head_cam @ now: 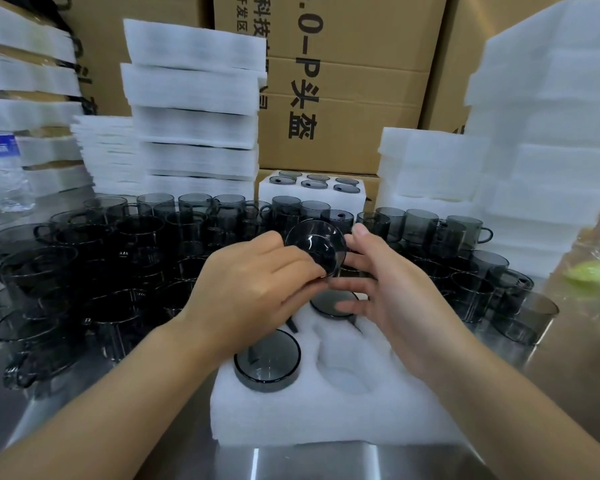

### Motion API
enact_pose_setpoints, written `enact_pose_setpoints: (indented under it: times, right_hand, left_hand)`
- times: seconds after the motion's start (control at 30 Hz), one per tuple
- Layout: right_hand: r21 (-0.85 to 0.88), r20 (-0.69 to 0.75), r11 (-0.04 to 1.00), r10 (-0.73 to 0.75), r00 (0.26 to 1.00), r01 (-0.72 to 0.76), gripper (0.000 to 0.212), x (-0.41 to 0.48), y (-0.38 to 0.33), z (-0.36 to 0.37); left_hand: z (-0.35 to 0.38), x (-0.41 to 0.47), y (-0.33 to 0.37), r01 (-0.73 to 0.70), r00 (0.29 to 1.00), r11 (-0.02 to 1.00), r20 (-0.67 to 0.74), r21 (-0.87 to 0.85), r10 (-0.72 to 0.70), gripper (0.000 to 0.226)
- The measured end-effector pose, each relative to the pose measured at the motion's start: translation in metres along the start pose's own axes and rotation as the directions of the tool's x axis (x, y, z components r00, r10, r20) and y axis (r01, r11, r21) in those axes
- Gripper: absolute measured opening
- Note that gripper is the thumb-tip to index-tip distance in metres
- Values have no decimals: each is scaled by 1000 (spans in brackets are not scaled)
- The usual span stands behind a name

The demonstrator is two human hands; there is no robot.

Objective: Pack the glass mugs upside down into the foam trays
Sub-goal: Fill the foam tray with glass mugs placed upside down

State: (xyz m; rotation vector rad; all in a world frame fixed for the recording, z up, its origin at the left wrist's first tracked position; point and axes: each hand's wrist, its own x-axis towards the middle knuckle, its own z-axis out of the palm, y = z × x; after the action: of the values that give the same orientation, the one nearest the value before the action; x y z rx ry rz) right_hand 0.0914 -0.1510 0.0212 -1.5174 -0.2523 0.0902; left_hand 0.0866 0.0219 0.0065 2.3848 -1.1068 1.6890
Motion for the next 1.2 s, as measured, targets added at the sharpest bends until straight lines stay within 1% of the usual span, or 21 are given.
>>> enact_pose_setpoints:
  times: [0.07,0.13,0.2,0.27,0.3,0.37,0.43,0.53,0.63,0.73,0.87,0.97,1.07,1.2]
  right_hand:
    - [-12,20,1000,-2,1000,2,33,0,0,-1]
    - [-45,23,999,-23,999,24,33,1,1,-1]
    - [-31,8,999,-36,999,36,37,1,2,-2]
    - [13,-10,999,-40,999,40,35,1,3,-3]
    - [30,-18,999,-39,999,39,30,1,3,-3]
    - [53,-31,998,-34,999,36,20,2,3,-3]
    - [63,-42,998,-29,999,31,17,2,4,-3]
    - [60,-42,998,-27,999,29,21,3,4,-3]
    - [50,-22,998,-24,999,25,23,2,4,-3]
    - [67,-16,998,-20,1000,21,19,2,4,-2]
    - [98,-24,994,-40,999,42,21,0,4,0]
    - [35,-8,996,-79,997,80,31,0,2,1]
    - [-14,4,992,-123,992,123,35,-2,1,3]
    - [-75,-7,979,-190,982,189,46,-6,0,1]
  left_hand:
    - [1,0,-1,-4,1000,997,13,-78,5,14]
    - [3,-1,0,27,1000,992,17,-126,-25,13]
    - [4,-2,1,69,998,982,4,-176,-69,14]
    - [4,-2,0,149,988,958,-2,-243,-154,20]
    - [3,-2,0,215,975,938,7,-271,-222,30]
    - [2,-2,1,371,926,865,57,-338,-374,50]
    - [3,-3,2,487,866,778,106,-397,-489,58]
    - [6,-8,2,572,810,708,146,-414,-568,55]
    - [9,-8,2,626,753,608,175,-489,-635,53]
    - [10,-7,3,625,736,546,188,-559,-650,54]
    - [10,-6,3,614,742,544,184,-571,-645,56]
    - [11,-6,2,620,737,532,195,-577,-647,55]
    - [11,-5,2,632,727,515,214,-579,-652,52]
    - [11,-6,1,649,722,487,273,-585,-636,48]
